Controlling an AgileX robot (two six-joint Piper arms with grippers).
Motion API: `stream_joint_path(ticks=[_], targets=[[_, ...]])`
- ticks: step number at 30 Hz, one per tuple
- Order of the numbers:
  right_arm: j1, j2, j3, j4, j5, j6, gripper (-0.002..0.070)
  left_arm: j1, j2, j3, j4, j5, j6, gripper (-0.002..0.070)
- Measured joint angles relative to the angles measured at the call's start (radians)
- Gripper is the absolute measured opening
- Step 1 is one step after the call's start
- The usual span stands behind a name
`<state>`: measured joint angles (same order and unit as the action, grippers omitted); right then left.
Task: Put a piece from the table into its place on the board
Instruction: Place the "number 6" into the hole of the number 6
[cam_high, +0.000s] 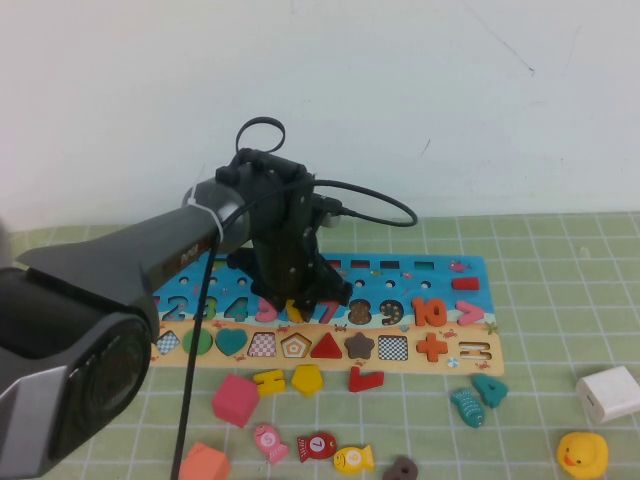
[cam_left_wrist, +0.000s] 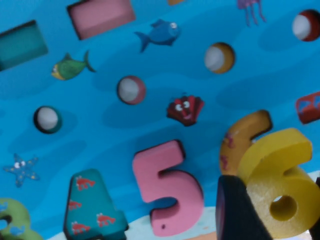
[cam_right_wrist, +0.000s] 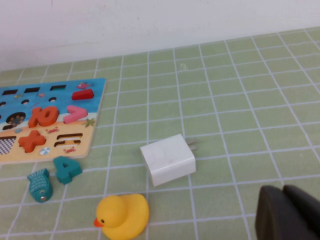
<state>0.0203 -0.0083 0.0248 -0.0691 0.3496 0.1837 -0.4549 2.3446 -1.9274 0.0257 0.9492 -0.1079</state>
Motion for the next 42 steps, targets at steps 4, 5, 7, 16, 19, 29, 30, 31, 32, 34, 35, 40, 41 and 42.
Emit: stream_joint_path(ticks=[4, 5, 7, 16, 19, 29, 30, 31, 32, 34, 35, 40, 41, 42], targets=[[0.0, 0.0, 0.0, 0.0, 0.0, 0.0, -0.0001, 0.008, 0.0, 0.0, -0.02, 0.0, 0.002, 0.0262], [0.0, 0.0, 0.0, 0.0, 0.0, 0.0, -0.0001, 0.008, 0.0, 0.0, -0.026, 0.0, 0.004, 0.0262], [0.0, 0.0, 0.0, 0.0, 0.0, 0.0, -0.0001, 0.008, 0.0, 0.0, -0.034, 0.0, 0.015, 0.0262], [0.0, 0.0, 0.0, 0.0, 0.0, 0.0, -0.0001, 0.008, 0.0, 0.0, -0.062, -0.007, 0.05, 0.0262], [0.0, 0.0, 0.0, 0.0, 0.0, 0.0, -0.0001, 0.008, 0.0, 0.0, -0.064, -0.008, 0.05, 0.0262], [0.0, 0.0, 0.0, 0.0, 0.0, 0.0, -0.0001, 0.008, 0.0, 0.0, -0.059, -0.01, 0.033, 0.0306], [0.0, 0.0, 0.0, 0.0, 0.0, 0.0, -0.0001, 0.008, 0.0, 0.0, -0.057, -0.01, 0.029, 0.0314], [0.0, 0.0, 0.0, 0.0, 0.0, 0.0, -0.0001, 0.008, 0.0, 0.0, -0.055, -0.01, 0.028, 0.0321], [0.0, 0.0, 0.0, 0.0, 0.0, 0.0, -0.0001, 0.008, 0.0, 0.0, -0.053, -0.01, 0.027, 0.0327], [0.0, 0.0, 0.0, 0.0, 0.0, 0.0, -0.0001, 0.008, 0.0, 0.0, -0.053, -0.01, 0.027, 0.0337], [0.0, 0.0, 0.0, 0.0, 0.0, 0.0, -0.0001, 0.008, 0.0, 0.0, -0.053, -0.008, 0.027, 0.034], [0.0, 0.0, 0.0, 0.0, 0.0, 0.0, -0.0001, 0.008, 0.0, 0.0, -0.048, -0.008, 0.027, 0.0349], [0.0, 0.0, 0.0, 0.0, 0.0, 0.0, -0.0001, 0.008, 0.0, 0.0, -0.048, -0.008, 0.027, 0.0349], [0.0, 0.0, 0.0, 0.0, 0.0, 0.0, -0.0001, 0.01, 0.0, 0.0, -0.047, -0.008, 0.027, 0.0349]])
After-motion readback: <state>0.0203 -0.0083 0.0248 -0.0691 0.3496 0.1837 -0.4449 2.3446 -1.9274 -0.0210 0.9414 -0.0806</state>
